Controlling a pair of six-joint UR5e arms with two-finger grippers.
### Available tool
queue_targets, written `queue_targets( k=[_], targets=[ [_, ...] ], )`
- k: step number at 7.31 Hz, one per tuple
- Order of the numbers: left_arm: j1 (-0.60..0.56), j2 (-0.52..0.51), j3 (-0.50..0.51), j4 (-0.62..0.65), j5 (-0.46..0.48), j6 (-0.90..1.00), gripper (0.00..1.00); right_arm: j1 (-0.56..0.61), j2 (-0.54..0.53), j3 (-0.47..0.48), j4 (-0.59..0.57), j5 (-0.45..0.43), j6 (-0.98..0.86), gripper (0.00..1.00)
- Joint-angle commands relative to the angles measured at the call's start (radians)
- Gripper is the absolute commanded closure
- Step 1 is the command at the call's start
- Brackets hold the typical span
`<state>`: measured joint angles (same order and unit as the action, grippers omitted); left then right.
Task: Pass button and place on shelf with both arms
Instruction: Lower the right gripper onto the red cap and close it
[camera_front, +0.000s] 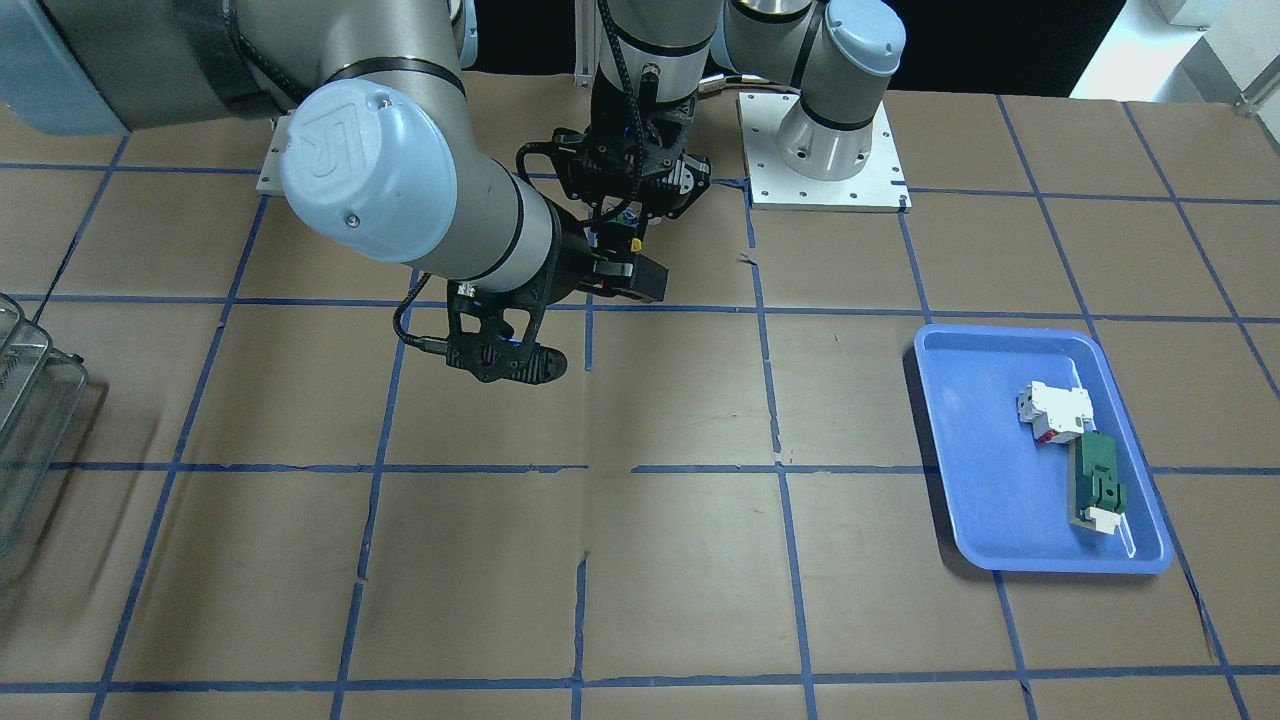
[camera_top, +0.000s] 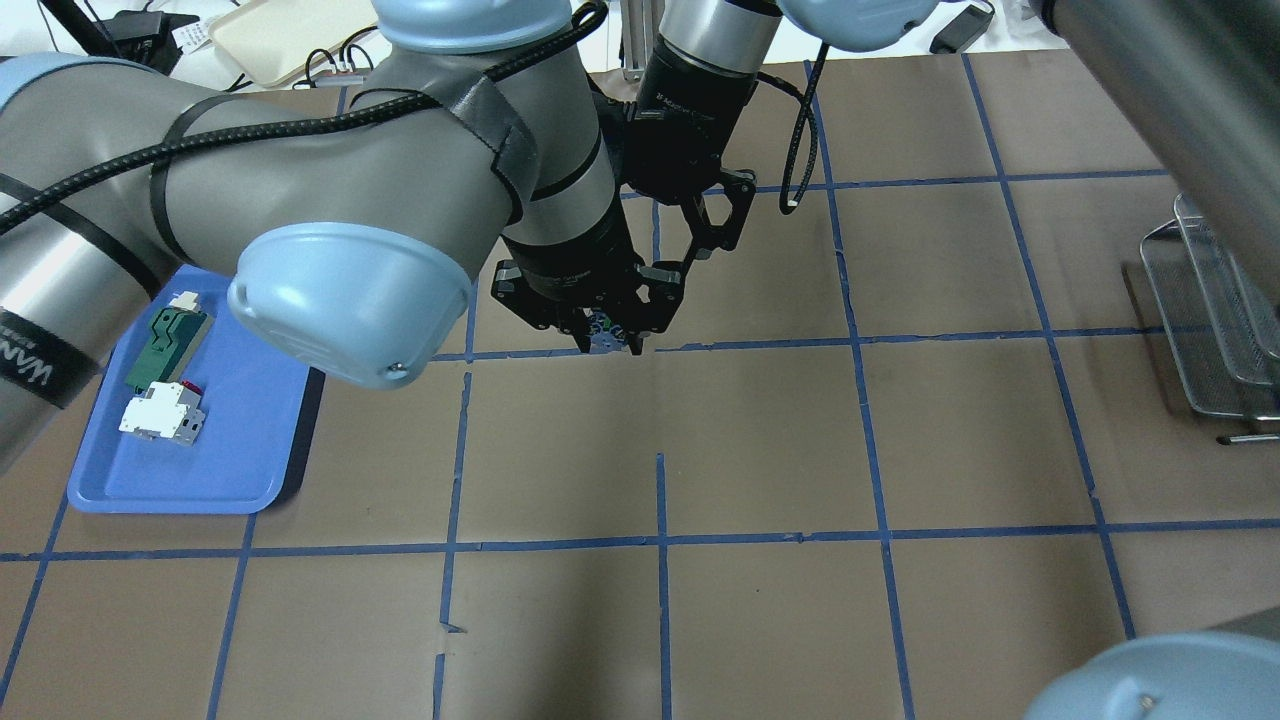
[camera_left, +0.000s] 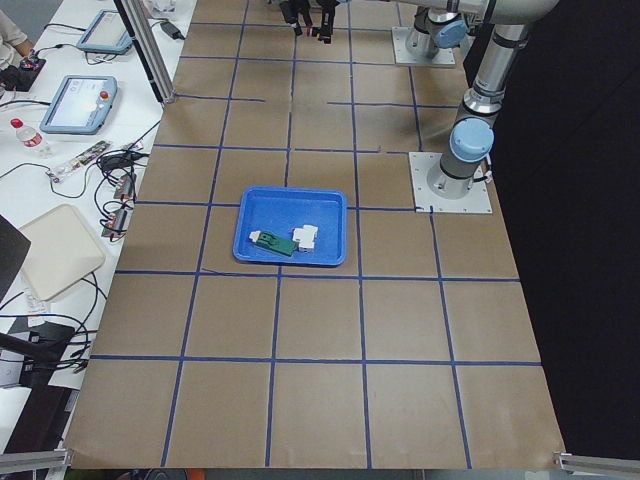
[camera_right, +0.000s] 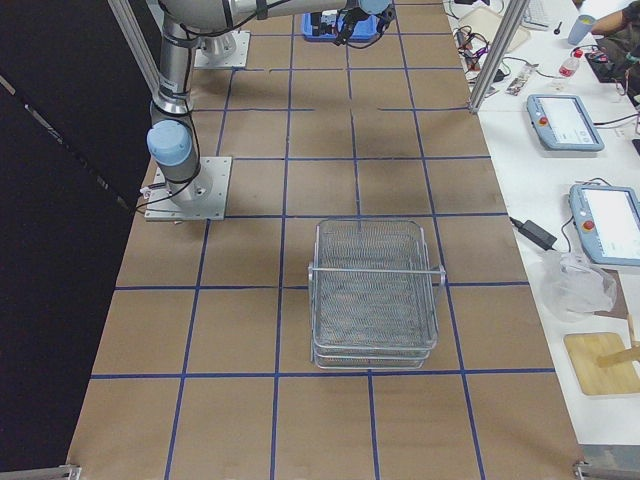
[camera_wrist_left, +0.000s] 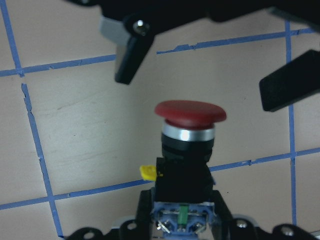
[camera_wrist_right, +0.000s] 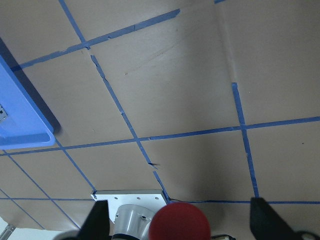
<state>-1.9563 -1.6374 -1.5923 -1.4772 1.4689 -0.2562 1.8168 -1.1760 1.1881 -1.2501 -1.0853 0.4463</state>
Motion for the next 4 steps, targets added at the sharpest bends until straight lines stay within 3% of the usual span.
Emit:
queue_targets(
  k=[1, 2, 4],
  targets=[
    [0.0, -0.001, 0.0, 0.0, 0.001, 0.0, 0.98, 0.001, 0.001, 0.002, 0.018, 0.011, 0.011, 0.0],
    [0.0, 0.001, 0.0, -0.002, 0.001, 0.0, 0.98, 0.001, -0.001, 0.002, 0.017, 0.007, 0.014, 0.0],
    [0.002, 0.001, 0.0, -0.002, -0.001, 0.0, 0.98, 0.001, 0.001, 0.002, 0.015, 0.011, 0.017, 0.24]
  ],
)
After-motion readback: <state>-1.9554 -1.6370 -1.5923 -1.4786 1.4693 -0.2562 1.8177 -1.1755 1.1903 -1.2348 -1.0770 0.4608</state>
